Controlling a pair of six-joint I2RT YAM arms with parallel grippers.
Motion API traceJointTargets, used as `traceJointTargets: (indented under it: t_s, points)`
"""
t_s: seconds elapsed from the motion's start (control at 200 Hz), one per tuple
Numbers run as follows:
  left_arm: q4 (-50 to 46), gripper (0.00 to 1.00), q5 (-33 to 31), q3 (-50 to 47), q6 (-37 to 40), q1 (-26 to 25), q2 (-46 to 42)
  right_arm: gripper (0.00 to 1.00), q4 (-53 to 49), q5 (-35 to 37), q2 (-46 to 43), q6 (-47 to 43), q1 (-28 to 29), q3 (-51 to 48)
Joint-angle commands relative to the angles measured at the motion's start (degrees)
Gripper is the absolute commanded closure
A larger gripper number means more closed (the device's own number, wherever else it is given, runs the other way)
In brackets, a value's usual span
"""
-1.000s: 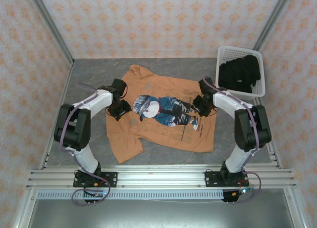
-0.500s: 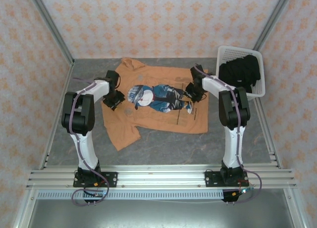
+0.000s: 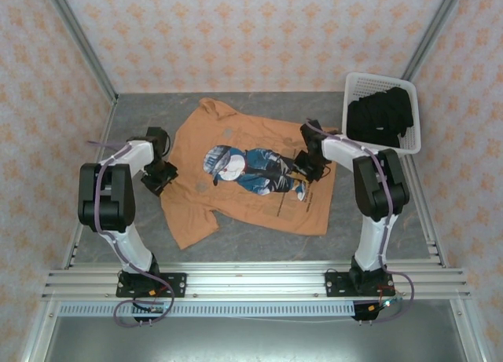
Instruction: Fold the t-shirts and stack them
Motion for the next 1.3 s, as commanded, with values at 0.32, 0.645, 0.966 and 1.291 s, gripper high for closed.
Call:
traceJointTargets:
  t_s: [0.32, 0.645, 0.966, 1.291]
  points:
    - [11.8, 0.48, 5.7, 35.8, -9.6, -11.9, 15.1, 0.56, -1.9, 7.2, -9.3, -5.0, 1.5, 0.5]
    - [2.4, 0.46, 5.7, 79.9, -9.4, -15.5, 46.5, 0.52, 1.1, -4.7, 1.5, -1.1, 2.8, 14.4]
    - [4.7, 0.53, 1.2, 78.9, -8.3, -15.4, 48.5, 0.52, 2.0, -5.7, 6.0, 0.7, 2.9, 15.5]
    - [8.7, 0.68, 3.7, 80.4, -8.0, -15.5, 52.1, 0.52, 3.0, -6.3, 8.2, 1.5, 2.9, 13.4]
